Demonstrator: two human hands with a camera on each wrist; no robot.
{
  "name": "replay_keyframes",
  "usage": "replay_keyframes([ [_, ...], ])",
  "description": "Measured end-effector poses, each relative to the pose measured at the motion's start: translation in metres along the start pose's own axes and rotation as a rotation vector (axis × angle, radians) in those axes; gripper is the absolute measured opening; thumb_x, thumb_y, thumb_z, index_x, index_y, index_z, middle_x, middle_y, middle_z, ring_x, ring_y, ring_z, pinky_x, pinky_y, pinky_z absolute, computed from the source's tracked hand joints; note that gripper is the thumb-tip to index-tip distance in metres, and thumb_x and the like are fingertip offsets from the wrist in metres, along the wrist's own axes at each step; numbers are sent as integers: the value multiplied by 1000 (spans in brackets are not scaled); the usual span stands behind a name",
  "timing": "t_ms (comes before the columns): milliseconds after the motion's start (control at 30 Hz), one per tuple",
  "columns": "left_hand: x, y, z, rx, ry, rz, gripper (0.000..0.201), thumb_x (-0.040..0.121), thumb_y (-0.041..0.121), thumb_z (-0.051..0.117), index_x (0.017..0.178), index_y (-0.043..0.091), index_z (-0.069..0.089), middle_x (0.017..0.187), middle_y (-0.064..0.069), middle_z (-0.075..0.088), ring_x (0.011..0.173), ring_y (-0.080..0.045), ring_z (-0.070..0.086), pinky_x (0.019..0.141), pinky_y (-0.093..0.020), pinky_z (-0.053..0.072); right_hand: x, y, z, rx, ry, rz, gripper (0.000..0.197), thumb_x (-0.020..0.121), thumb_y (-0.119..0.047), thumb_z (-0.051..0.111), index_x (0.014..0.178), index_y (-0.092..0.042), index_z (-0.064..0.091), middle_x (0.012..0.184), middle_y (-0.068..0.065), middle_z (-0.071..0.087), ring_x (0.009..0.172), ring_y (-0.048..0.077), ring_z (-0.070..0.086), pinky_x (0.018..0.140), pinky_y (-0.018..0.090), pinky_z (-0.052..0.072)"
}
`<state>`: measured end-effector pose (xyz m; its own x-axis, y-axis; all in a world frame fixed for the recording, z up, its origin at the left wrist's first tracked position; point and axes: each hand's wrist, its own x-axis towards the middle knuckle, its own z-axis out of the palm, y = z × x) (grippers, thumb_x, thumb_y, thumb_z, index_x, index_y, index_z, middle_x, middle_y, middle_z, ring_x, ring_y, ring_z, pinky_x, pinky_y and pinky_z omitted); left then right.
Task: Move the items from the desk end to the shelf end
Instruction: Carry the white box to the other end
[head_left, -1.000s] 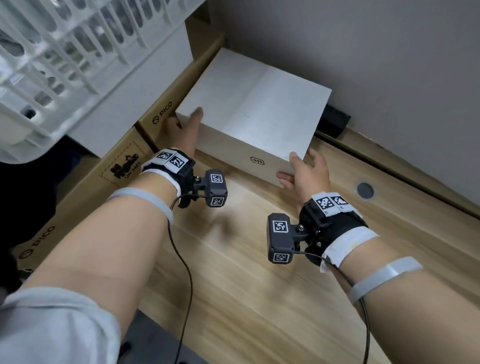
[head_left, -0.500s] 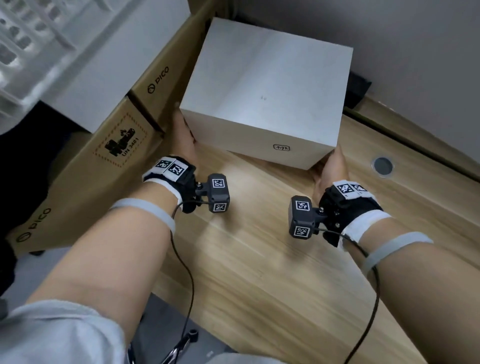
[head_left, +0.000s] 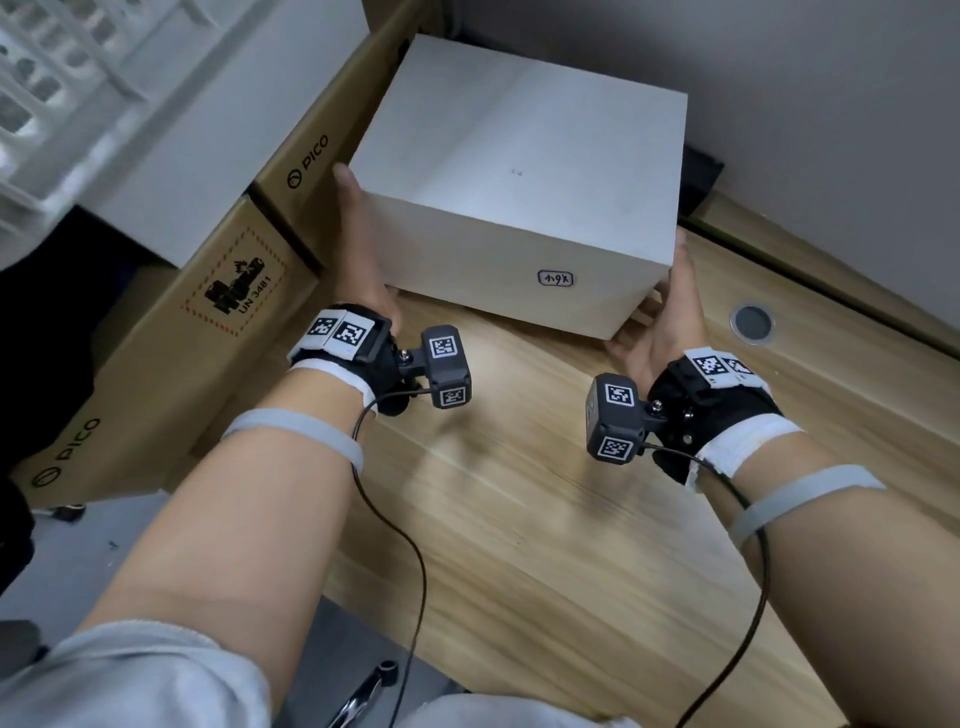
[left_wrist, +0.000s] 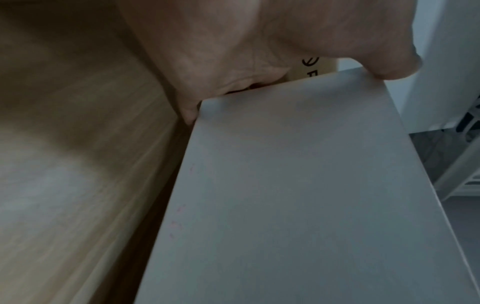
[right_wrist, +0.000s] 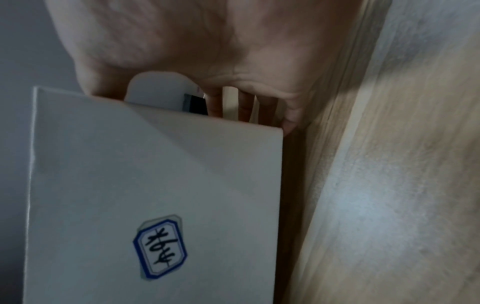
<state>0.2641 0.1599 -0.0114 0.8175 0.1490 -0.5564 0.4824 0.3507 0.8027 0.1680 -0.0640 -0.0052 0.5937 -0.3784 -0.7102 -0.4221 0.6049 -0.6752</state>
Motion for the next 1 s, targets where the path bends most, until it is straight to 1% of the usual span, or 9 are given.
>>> replay_keyframes([
  [133, 4, 7, 0, 34, 50, -19, 77, 66, 77, 65, 129, 34, 51, 124, 9, 61, 116, -15, 58, 107, -48, 43, -6, -1, 3, 69, -25, 3, 65, 75, -75, 61, 117, -27, 64, 116, 2, 68, 109, 25, 65, 94, 50, 54],
  [233, 3, 5, -5, 53, 37, -32, 55, 73, 73, 64, 112, 34, 58, 113, 7, 66, 104, -13, 63, 100, -45, 50, -9, -1, 2, 94, -12, -21, 67, 74, -77, 60, 120, -28, 65, 118, 0, 68, 108, 24, 66, 92, 51, 55],
  [367, -6, 3, -17, 68, -59, -62, 73, 61, 76, 67, 120, 34, 62, 118, 4, 71, 110, -19, 67, 97, -49, 51, -13, -6, -1, 119, -51, -33, 66, 74, -79, 57, 116, -28, 66, 94, -8, 70, 90, 16, 68, 77, 46, 58],
  [400, -8, 2, -20, 73, -64, -71, 73, 61, 76, 66, 120, 34, 63, 118, 3, 72, 110, -19, 67, 98, -49, 50, -16, -7, -2, 127, -63, -30, 65, 75, -78, 57, 116, -28, 66, 93, -8, 69, 88, 16, 68, 74, 45, 58],
  [533, -20, -1, -24, 73, -57, -91, 73, 60, 75, 66, 117, 30, 63, 116, 0, 71, 109, -21, 67, 100, -49, 49, -32, -7, -12, 116, -108, 22, 63, 79, -65, 65, 126, -24, 61, 116, 2, 64, 100, 25, 66, 69, 46, 57],
  [633, -31, -5, -26, 60, -40, -111, 65, 65, 73, 66, 113, 29, 62, 114, 1, 71, 109, -21, 66, 103, -49, 46, -48, -9, -26, 85, -120, 88, 51, 82, -56, 66, 118, -20, 62, 106, 3, 58, 105, 26, 61, 69, 50, 57],
  [767, -59, -18, -20, 59, -150, -183, 86, 49, 79, 74, 119, 31, 63, 118, 0, 73, 114, -25, 66, 104, -51, 45, -71, -18, -55, 22, -55, 65, 59, 80, -59, 64, 126, -23, 59, 109, 3, 57, 100, 21, 57, 64, 41, 56],
  [900, -101, -34, 9, 62, -287, -211, 79, 61, 71, 72, 125, 25, 65, 126, -8, 70, 116, -34, 66, 105, -59, 43, -106, -30, -106, 40, 8, 3, 53, 79, -59, 65, 121, -26, 61, 119, 3, 57, 105, 21, 56, 65, 38, 55],
  [1000, -148, -51, 40, 113, -368, -218, 66, 68, 68, 63, 115, 23, 66, 110, -6, 73, 106, -32, 70, 100, -54, 46, -138, -36, -160, 87, 56, -39, 56, 78, -58, 66, 126, -29, 59, 128, 3, 56, 108, 23, 56, 65, 39, 56],
])
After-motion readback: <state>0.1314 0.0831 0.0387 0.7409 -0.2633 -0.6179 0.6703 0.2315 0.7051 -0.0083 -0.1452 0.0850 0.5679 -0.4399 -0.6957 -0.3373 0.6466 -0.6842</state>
